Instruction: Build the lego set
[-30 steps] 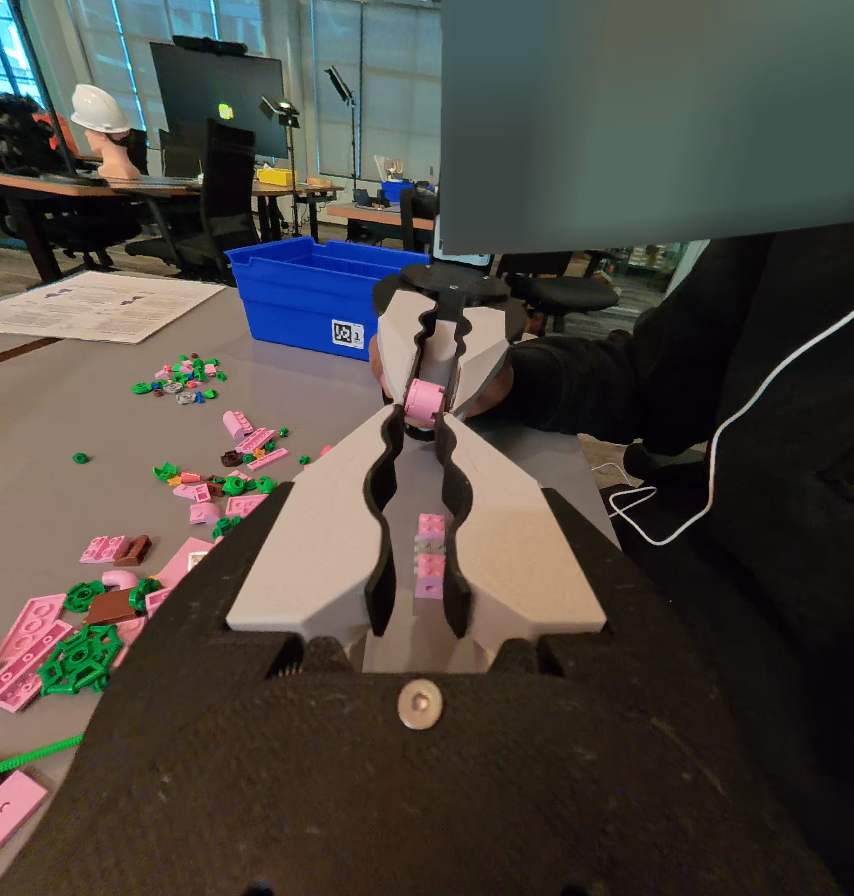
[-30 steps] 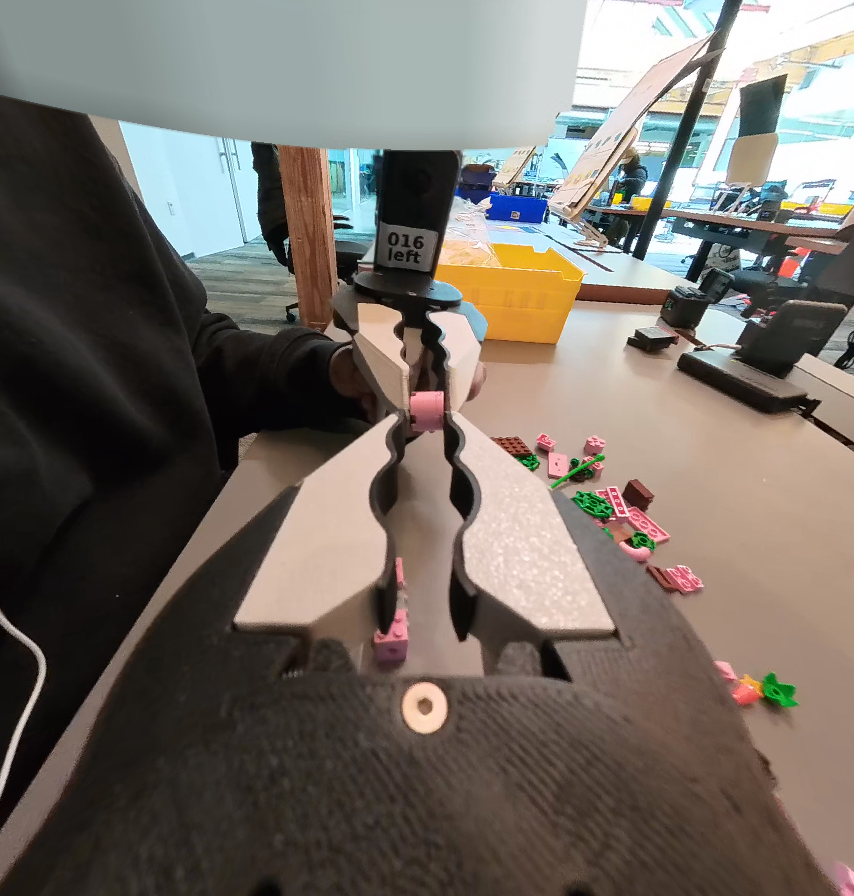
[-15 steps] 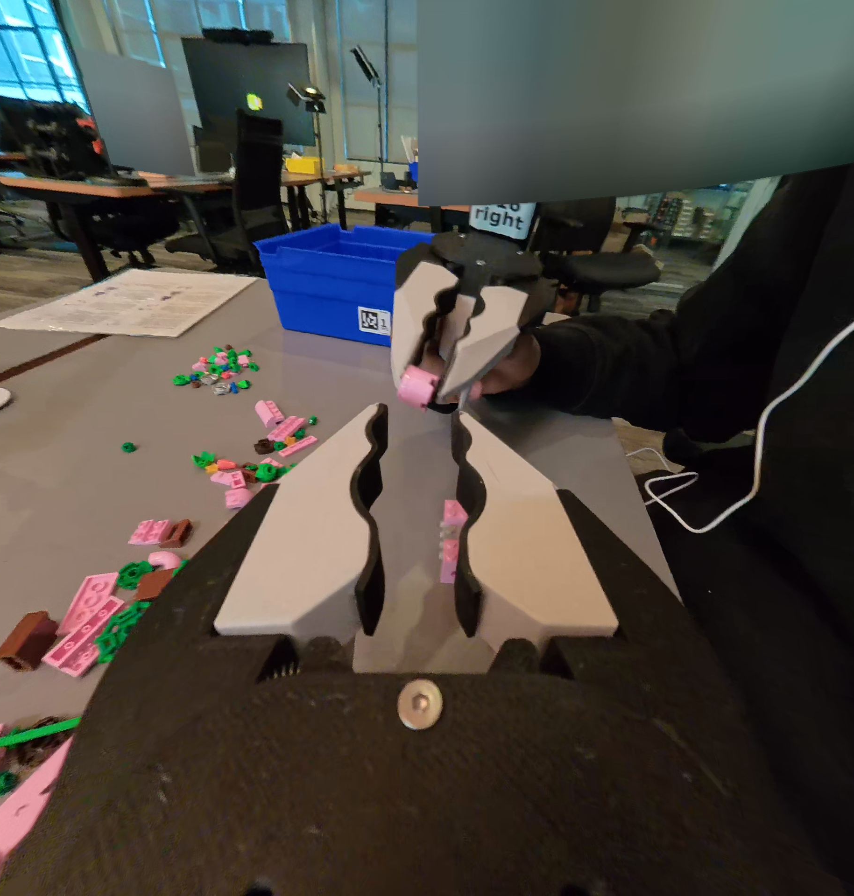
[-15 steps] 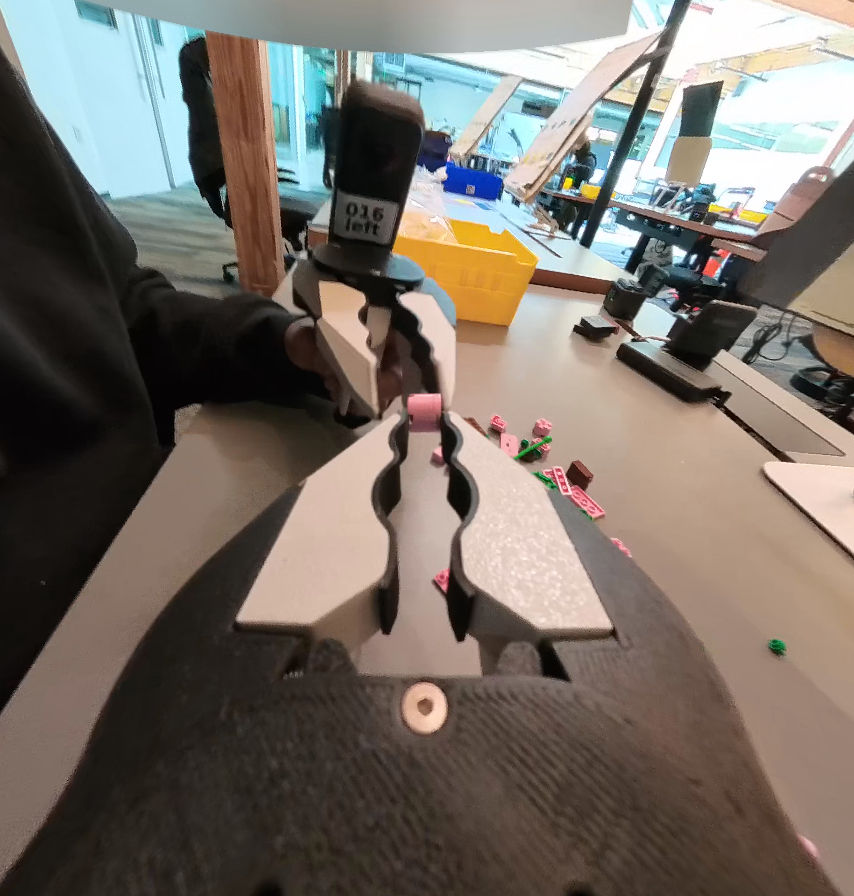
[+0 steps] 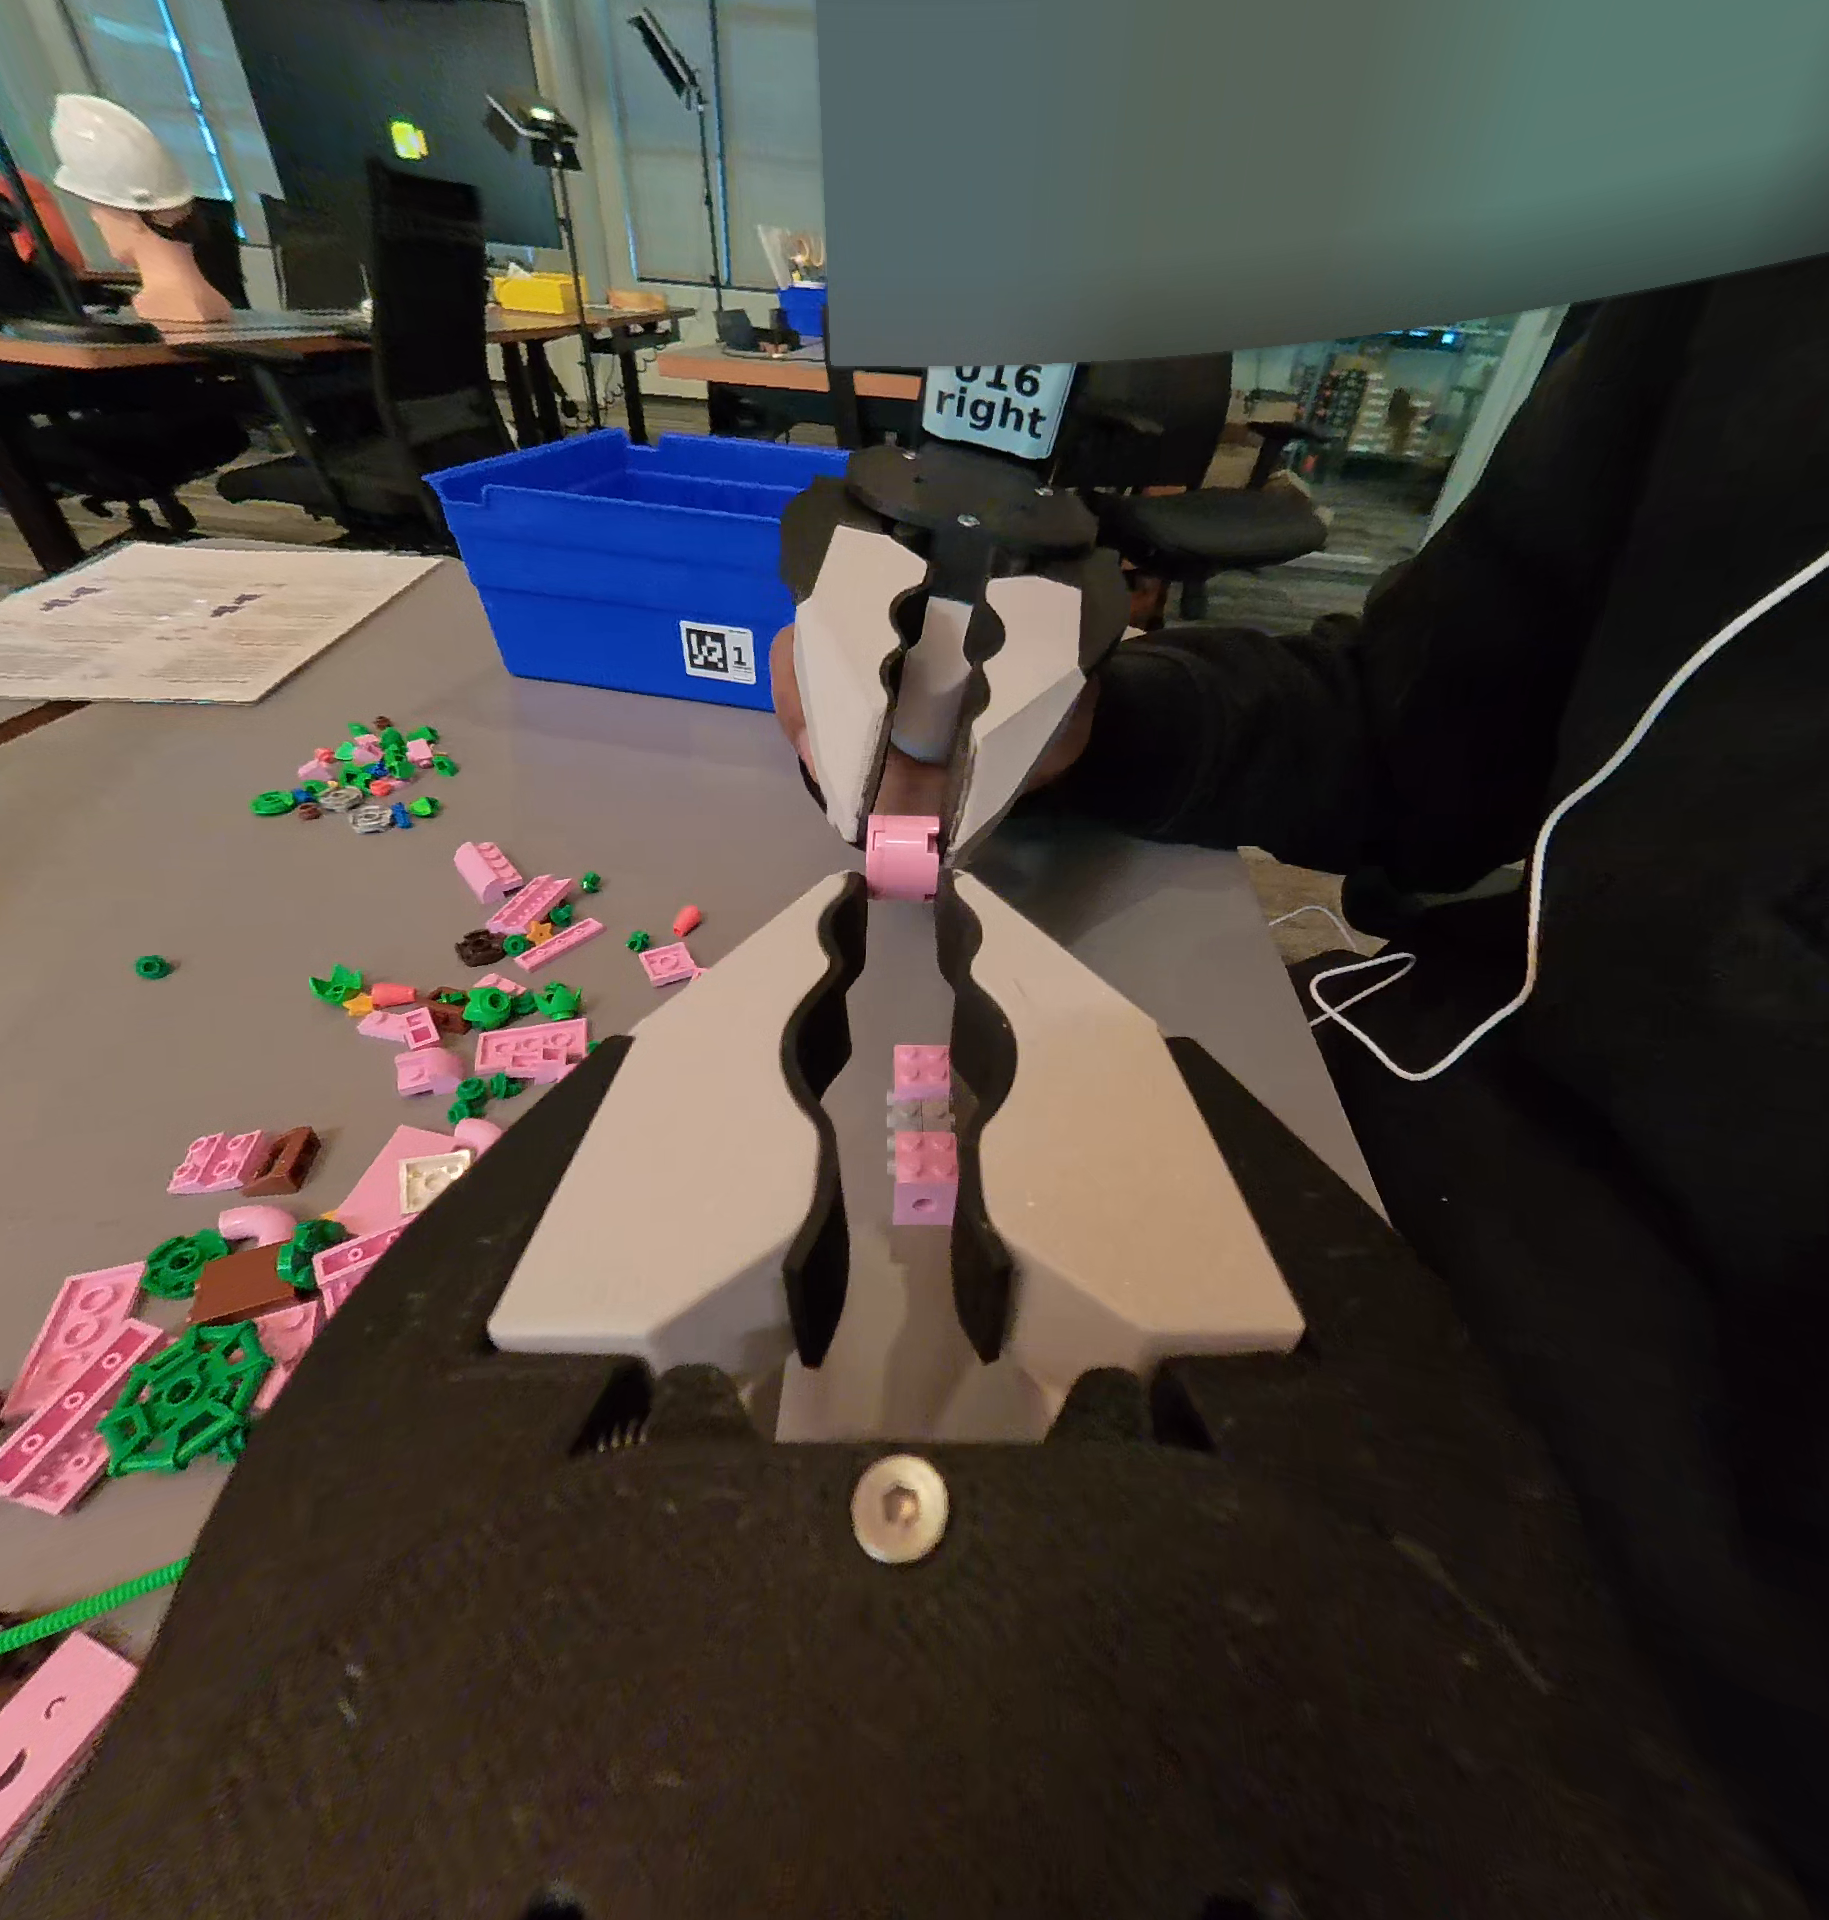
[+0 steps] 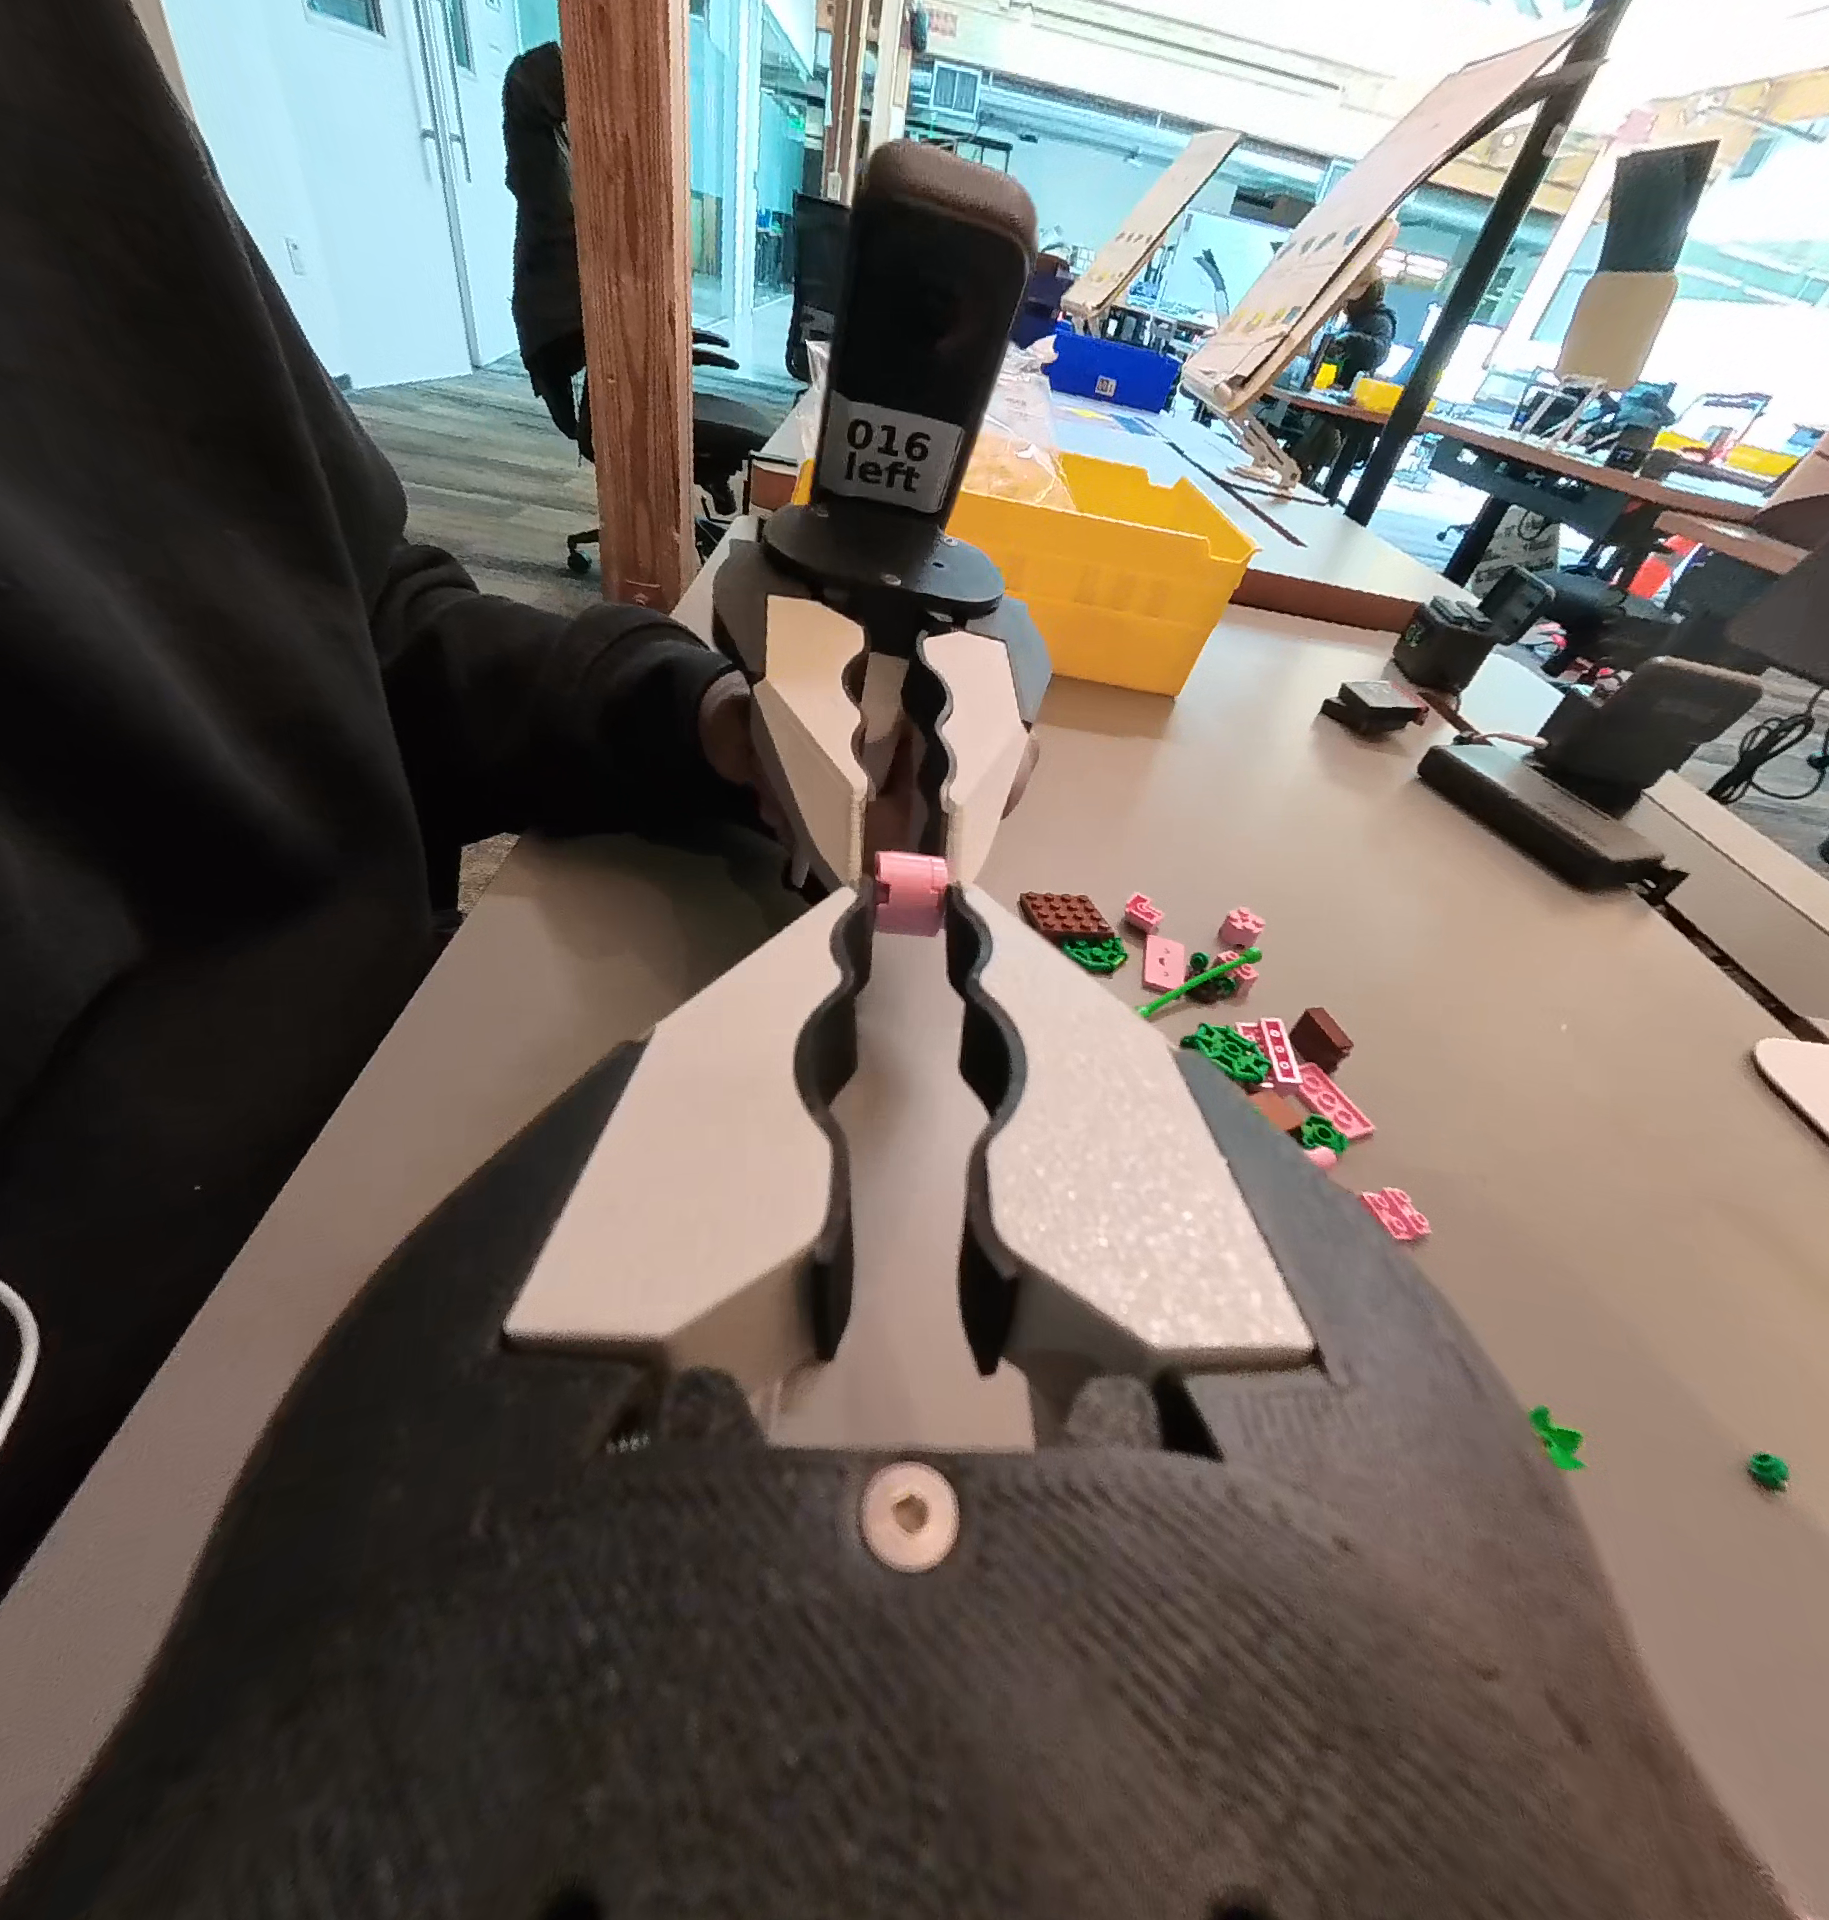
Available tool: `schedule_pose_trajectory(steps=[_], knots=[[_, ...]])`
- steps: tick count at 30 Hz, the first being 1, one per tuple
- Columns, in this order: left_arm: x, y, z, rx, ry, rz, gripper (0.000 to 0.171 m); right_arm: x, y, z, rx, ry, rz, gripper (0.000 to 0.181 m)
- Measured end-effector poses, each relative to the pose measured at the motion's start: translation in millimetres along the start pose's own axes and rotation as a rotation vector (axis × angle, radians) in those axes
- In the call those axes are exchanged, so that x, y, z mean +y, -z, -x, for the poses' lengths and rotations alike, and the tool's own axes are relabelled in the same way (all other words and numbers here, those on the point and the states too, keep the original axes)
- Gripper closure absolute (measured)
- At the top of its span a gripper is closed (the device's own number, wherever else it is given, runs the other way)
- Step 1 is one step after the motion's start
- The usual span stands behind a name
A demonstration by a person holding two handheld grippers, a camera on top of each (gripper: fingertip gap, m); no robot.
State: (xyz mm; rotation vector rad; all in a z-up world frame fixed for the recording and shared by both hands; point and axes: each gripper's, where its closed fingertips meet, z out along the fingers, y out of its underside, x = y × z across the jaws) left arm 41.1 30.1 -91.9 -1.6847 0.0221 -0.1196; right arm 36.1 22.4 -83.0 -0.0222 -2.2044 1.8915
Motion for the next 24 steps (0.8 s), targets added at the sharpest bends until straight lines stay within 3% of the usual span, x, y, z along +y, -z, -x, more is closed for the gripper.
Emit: schedule_pose_trajectory(steps=[9,14,24], knots=[[-6.1,2.2,-1.7,-0.008,-0.028,-0.030,0.160,-11.4,3.7,1.7,-0.020,-0.034,-0.078,0.175],[-7.4,1.8,-4.3,0.003,-0.034,-0.036,0.160,-12.5,4.6,-0.5,-0.013,-0.049,-0.086,0.165],[-10.9,2.0,-7.7,0.018,-0.030,-0.059,0.160,-9.5,0.2,6.4,-0.049,-0.074,-0.041,0.170]])
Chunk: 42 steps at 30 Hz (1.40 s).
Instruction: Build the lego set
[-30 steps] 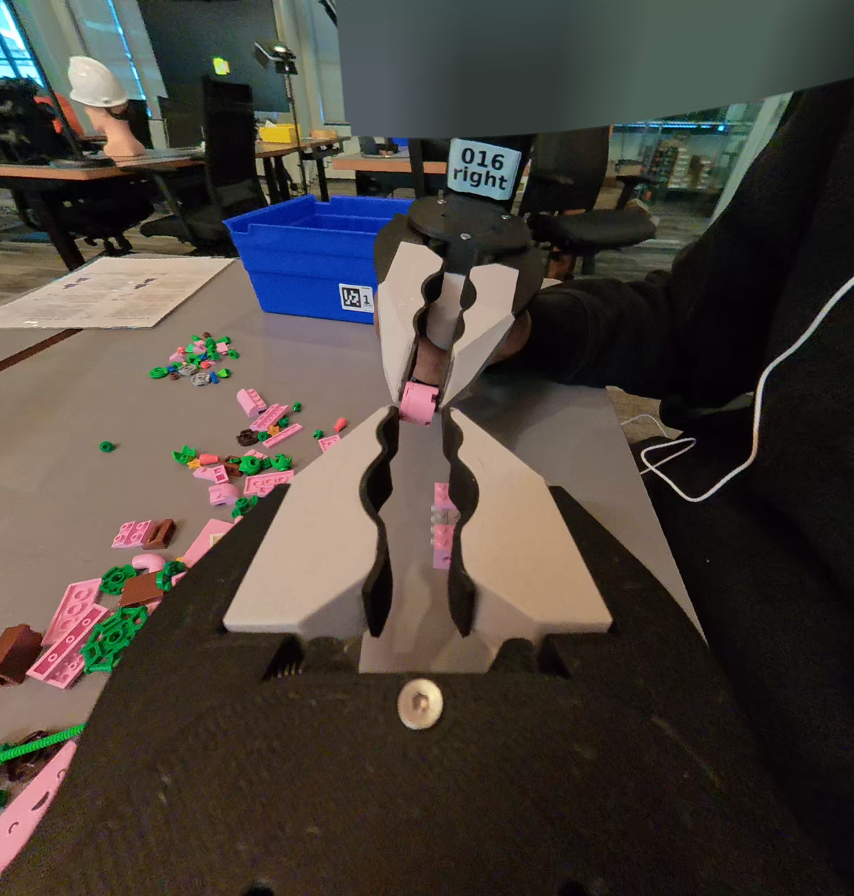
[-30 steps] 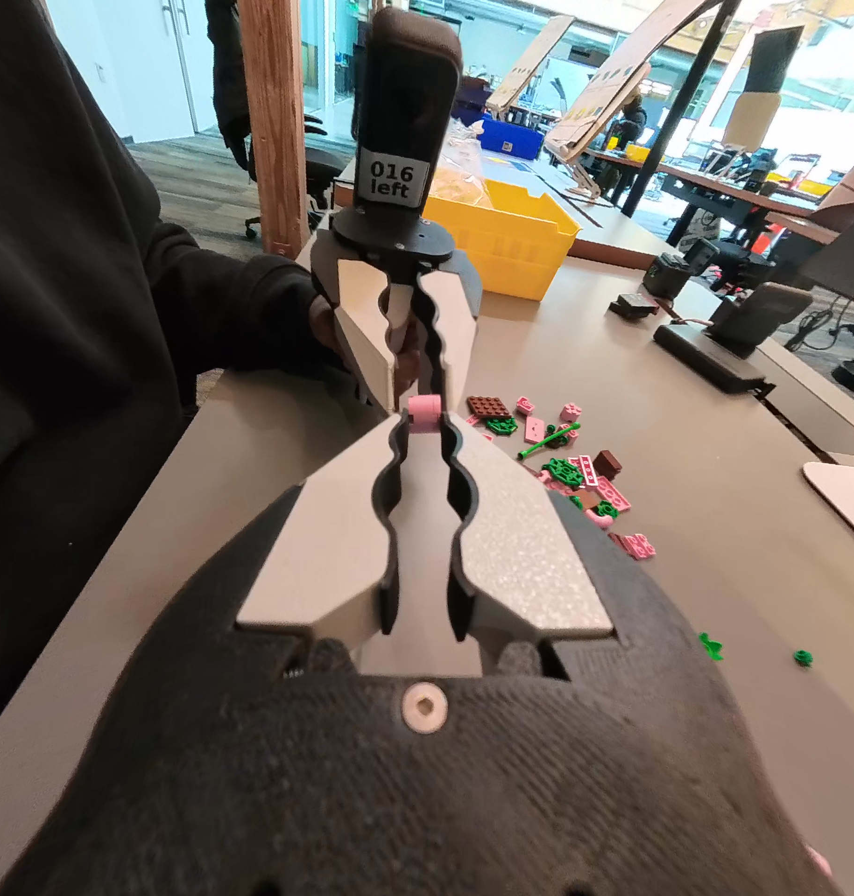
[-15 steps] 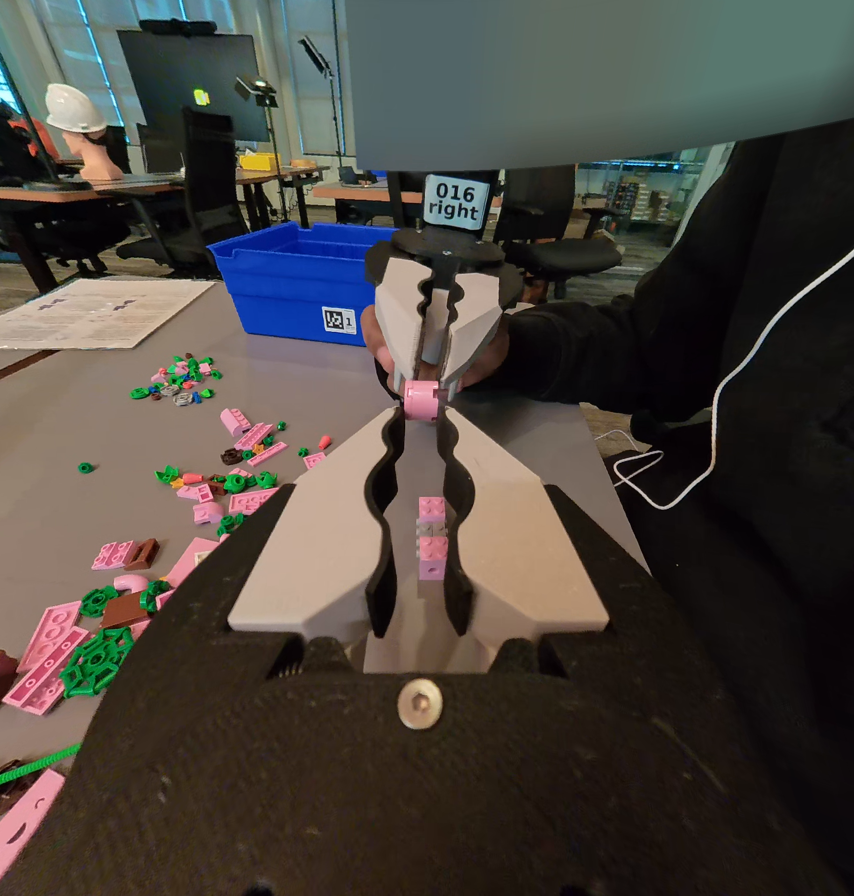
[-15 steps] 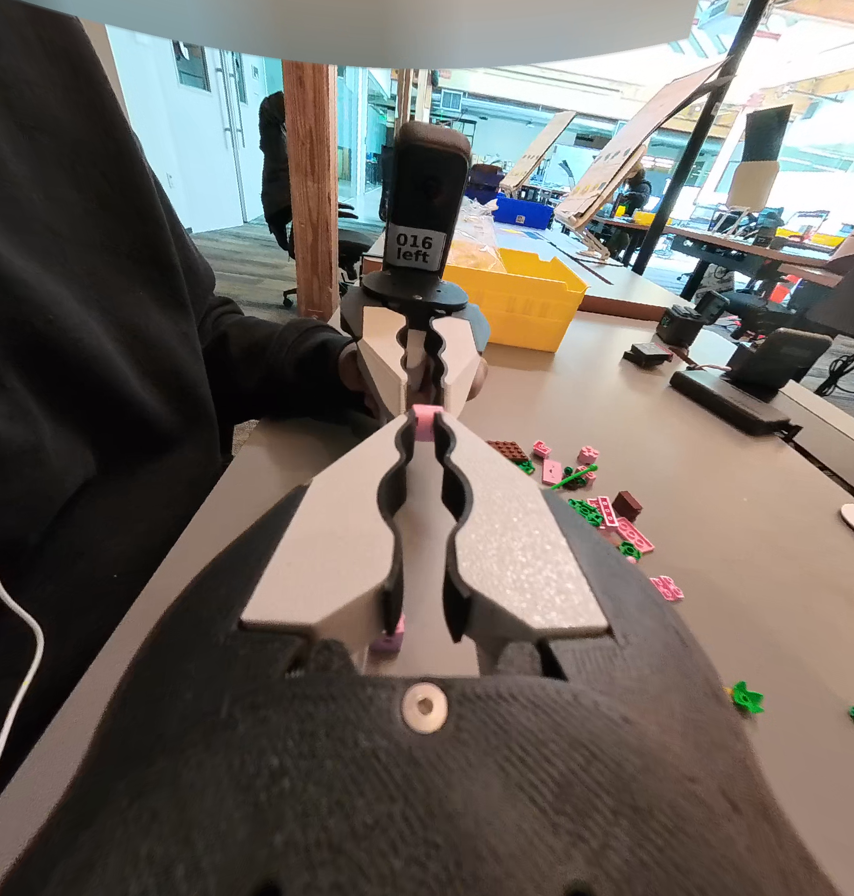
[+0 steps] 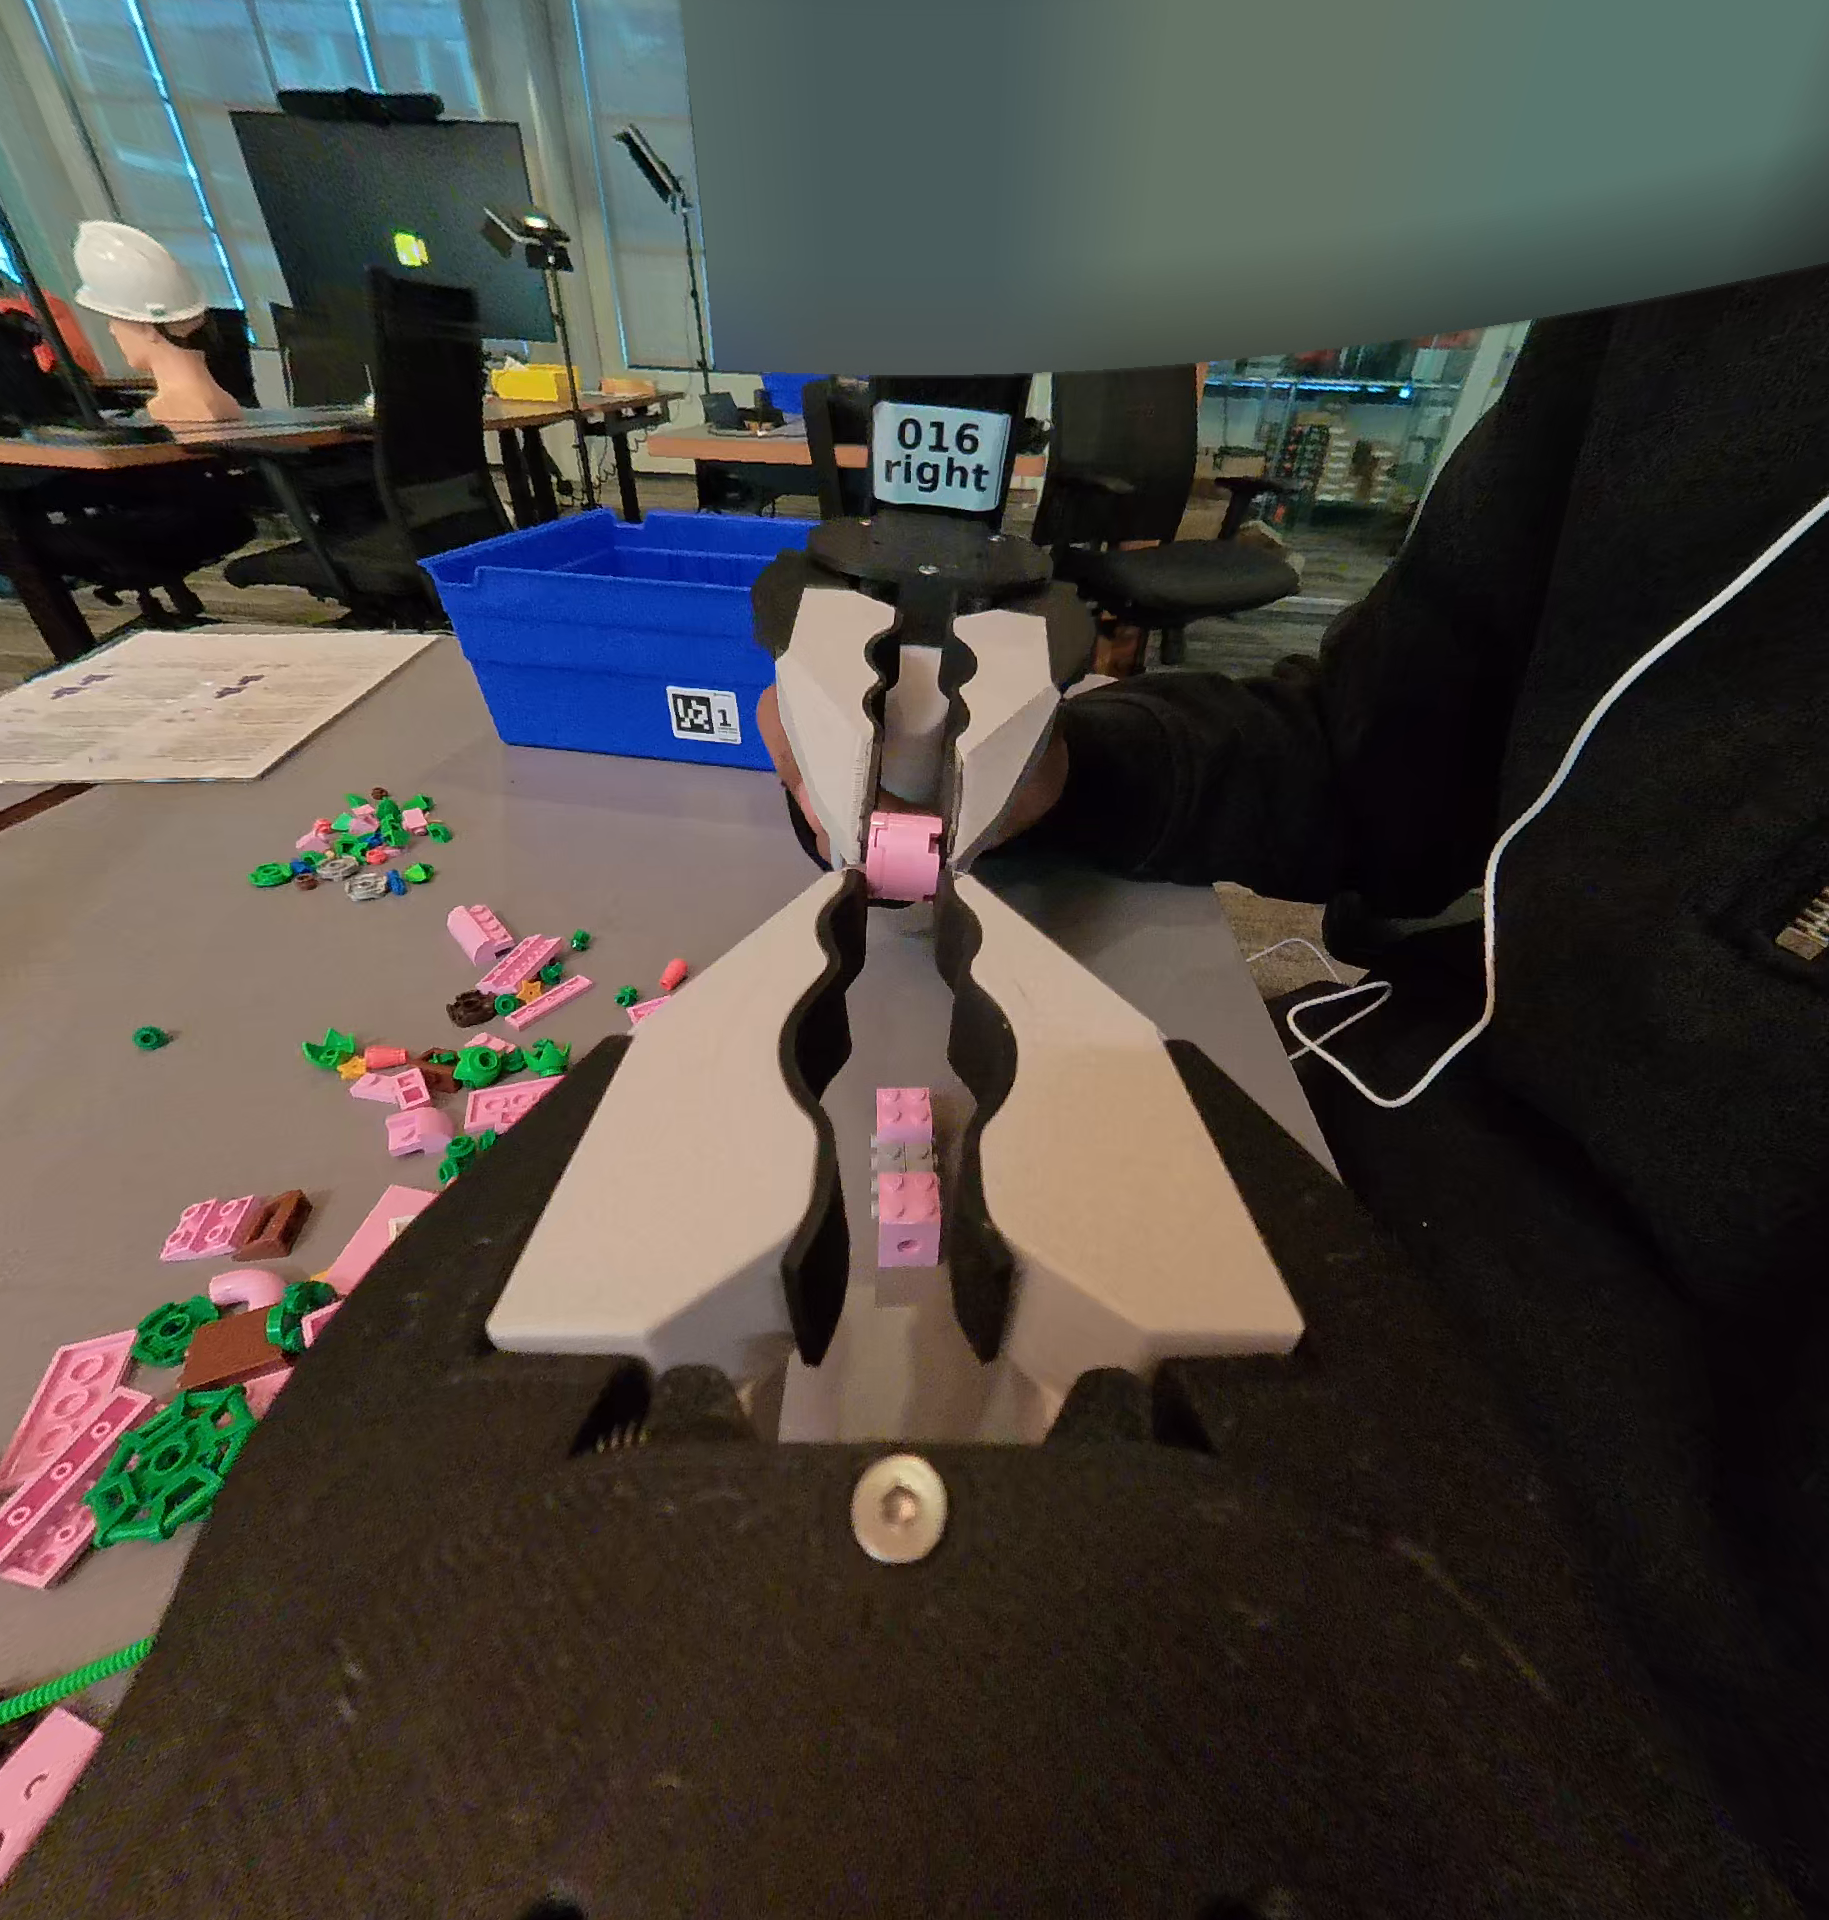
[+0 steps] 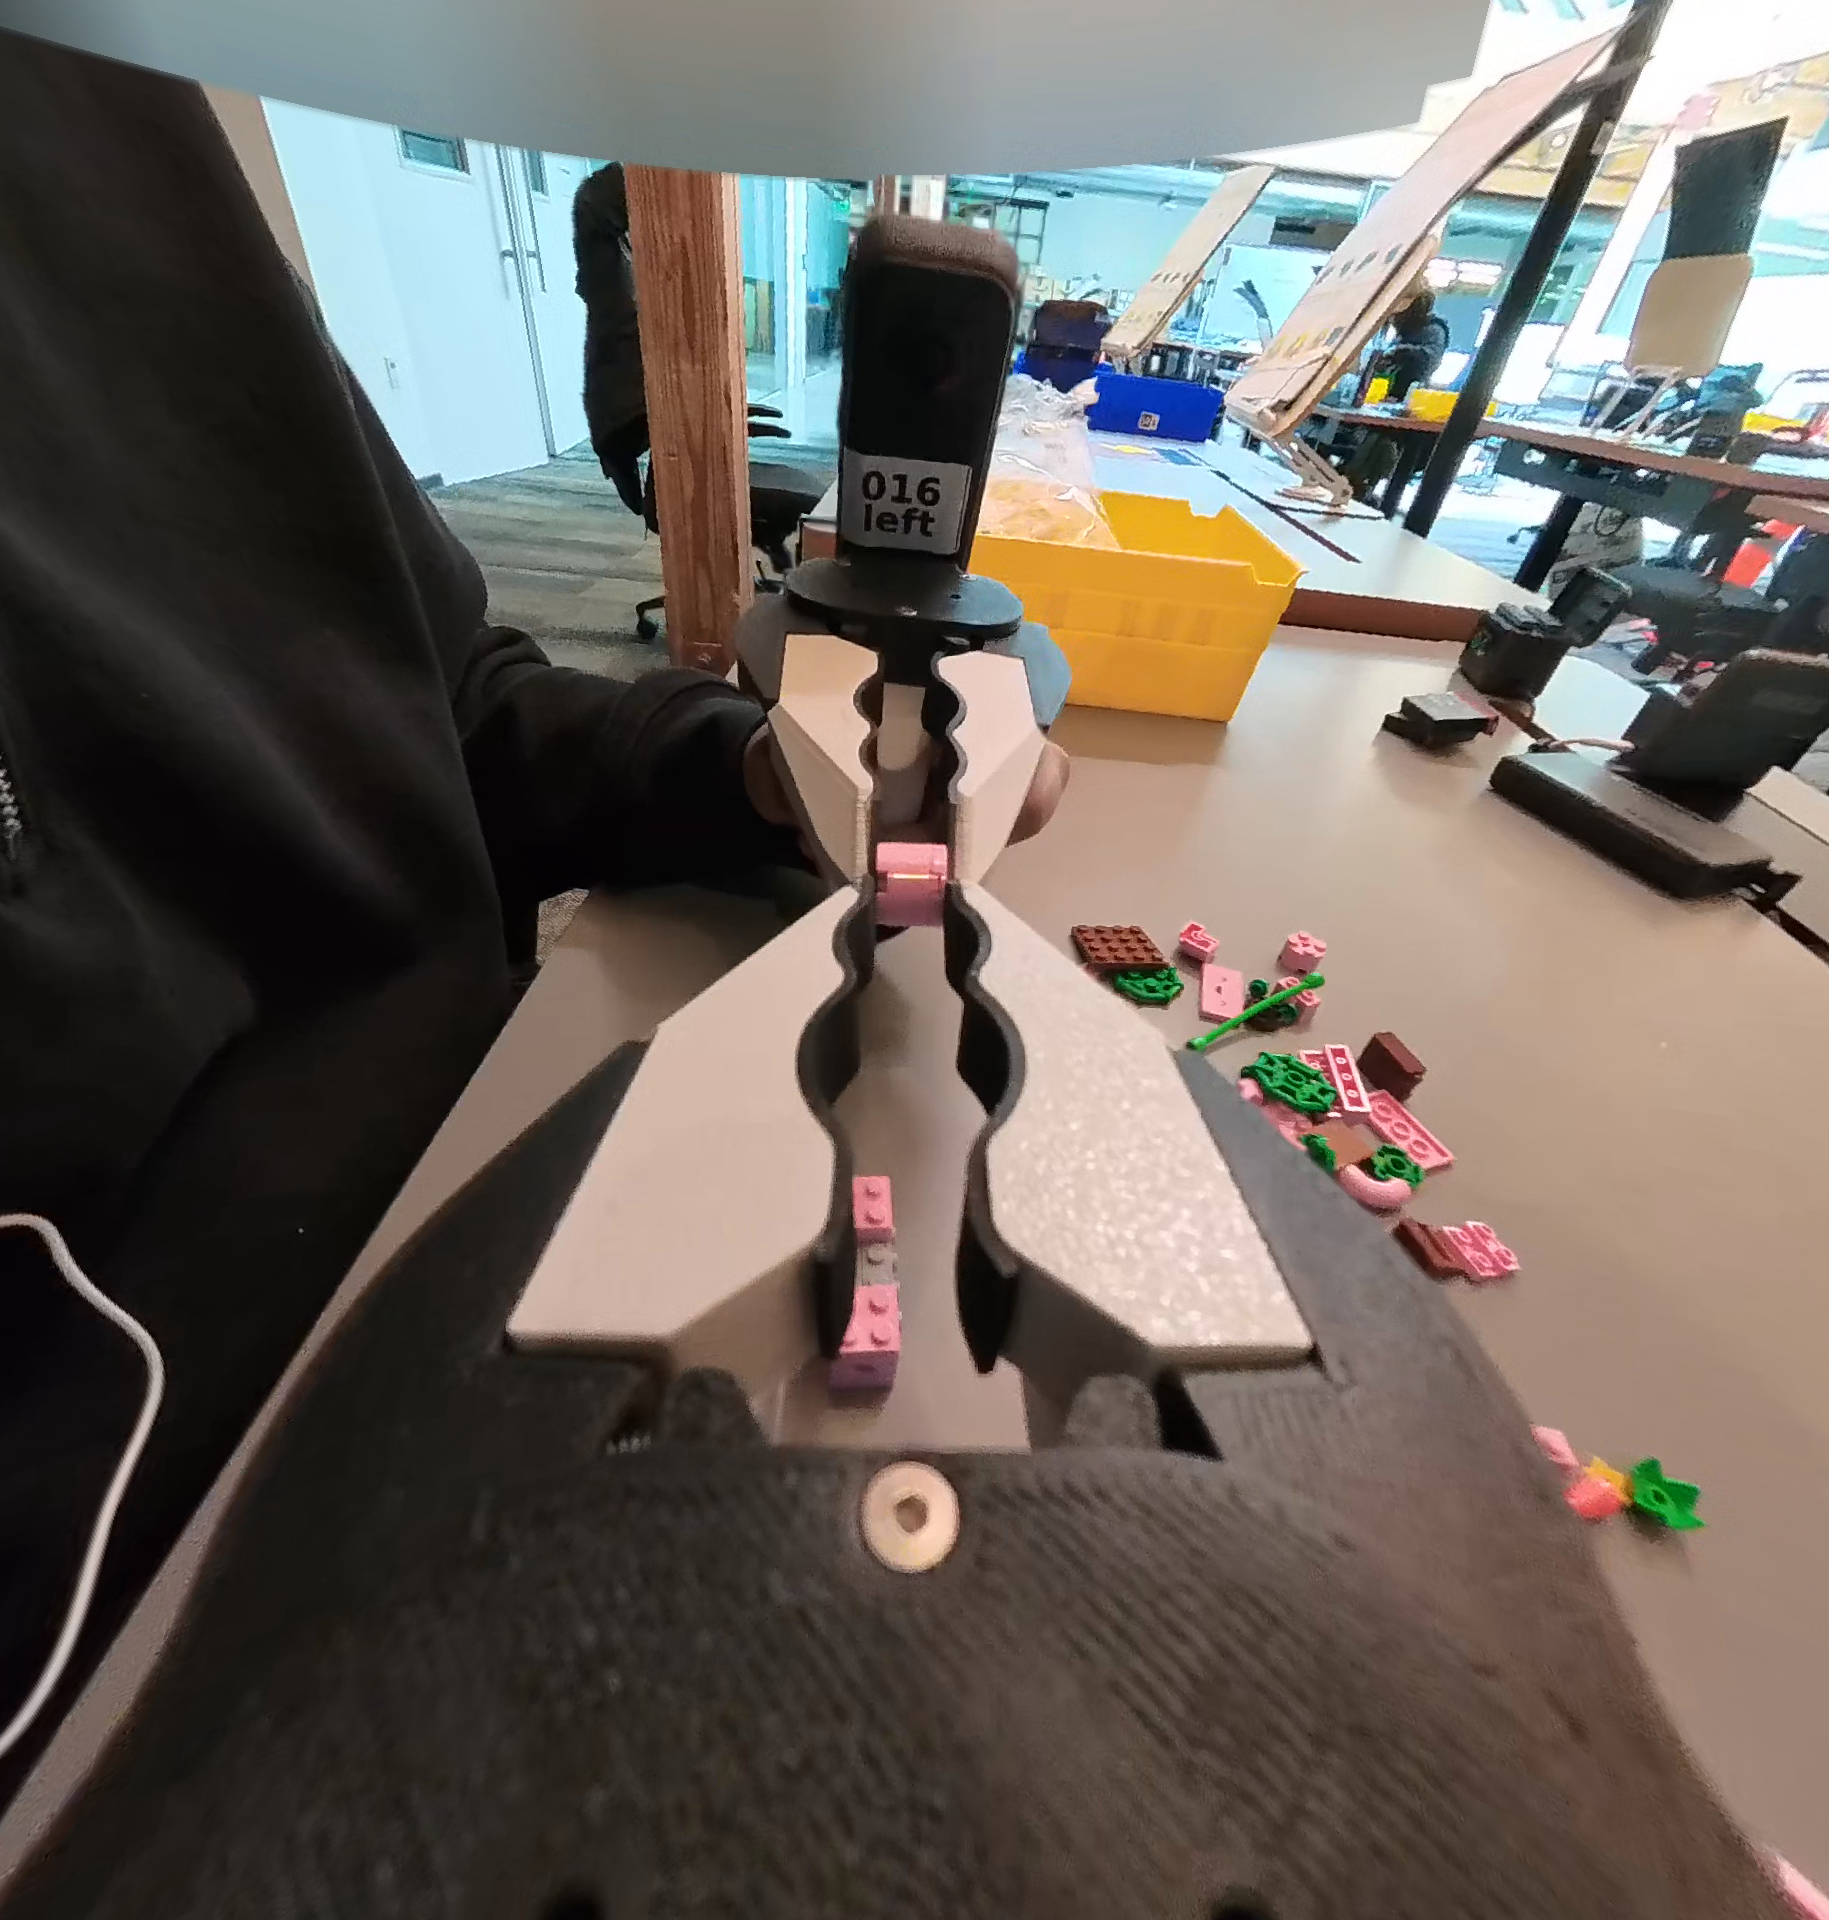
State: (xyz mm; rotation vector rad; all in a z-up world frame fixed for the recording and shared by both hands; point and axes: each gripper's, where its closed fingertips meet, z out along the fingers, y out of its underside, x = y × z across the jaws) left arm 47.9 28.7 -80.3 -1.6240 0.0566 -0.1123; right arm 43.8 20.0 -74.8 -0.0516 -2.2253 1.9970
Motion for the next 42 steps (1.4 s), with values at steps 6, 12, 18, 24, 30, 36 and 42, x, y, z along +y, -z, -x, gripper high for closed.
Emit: schedule_pose_trajectory(steps=[6,12,18,24,30,36,42], knots=[[1.8,1.0,-1.0,0.020,0.017,0.007,0.161,2.7,-1.1,0.7,0.059,0.046,0.091,0.170],[-3.7,4.2,3.1,0.002,0.030,-0.026,0.161,-2.9,-3.0,-2.8,0.045,-0.001,0.016,0.170],[-2.7,6.5,12.2,-0.041,0.053,-0.027,0.160,-4.7,4.1,-10.5,0.080,0.038,-0.048,0.154],[-5.6,8.7,13.6,0.132,0.409,-0.091,0.160,-1.7,2.1,-14.5,0.105,0.044,-0.039,0.139],[-25.9,25.2,12.9,0.334,0.654,-0.253,0.161,2.0,-4.7,-9.8,0.114,0.106,-0.018,0.146],[-39.9,35.7,-2.1,0.616,0.861,-0.327,0.161,-12.4,-4.0,-4.0,0.114,0.125,-0.096,0.148],[-20.8,17.0,-16.3,0.600,0.843,-0.162,0.160,-17.6,-7.9,7.1,0.057,0.086,-0.145,0.149]])
